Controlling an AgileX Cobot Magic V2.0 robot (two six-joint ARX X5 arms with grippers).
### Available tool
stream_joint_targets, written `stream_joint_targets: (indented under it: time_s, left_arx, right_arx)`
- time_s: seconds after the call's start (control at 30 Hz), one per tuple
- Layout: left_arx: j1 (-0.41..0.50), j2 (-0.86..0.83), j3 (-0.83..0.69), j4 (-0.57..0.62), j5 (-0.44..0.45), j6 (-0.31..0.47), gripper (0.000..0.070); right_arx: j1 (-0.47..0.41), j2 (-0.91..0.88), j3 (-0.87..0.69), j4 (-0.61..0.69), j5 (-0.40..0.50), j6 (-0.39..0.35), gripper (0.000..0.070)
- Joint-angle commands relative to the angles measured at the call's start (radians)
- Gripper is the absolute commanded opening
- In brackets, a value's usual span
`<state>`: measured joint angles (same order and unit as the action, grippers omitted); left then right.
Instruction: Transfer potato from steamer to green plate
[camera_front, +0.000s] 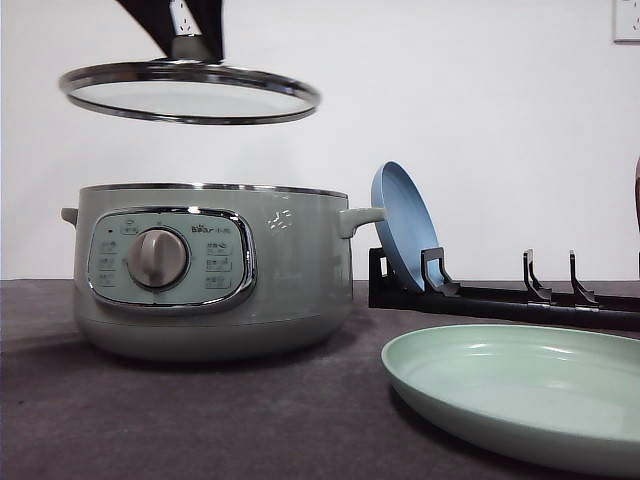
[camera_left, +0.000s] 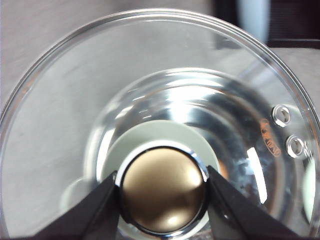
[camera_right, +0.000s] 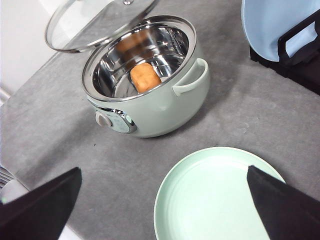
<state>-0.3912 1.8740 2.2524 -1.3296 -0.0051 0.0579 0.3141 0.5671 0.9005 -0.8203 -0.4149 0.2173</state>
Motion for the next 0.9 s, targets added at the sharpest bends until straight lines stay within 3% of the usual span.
stream_joint_targets:
  time_s: [0.0,0.87]
  left_arx:
    - [0.014,-0.022,0.045,0.027,-0.007,0.002,0.0000]
    - [0.414,-0.035,0.045,0.012,-0.006,-0.001,0.0000]
  right_arx:
    - [0.004,0.006,0.014,0.011,0.004,0.011,0.0675]
    - [0.004,0.006,0.014,0.012,0.003,0.003,0.0675]
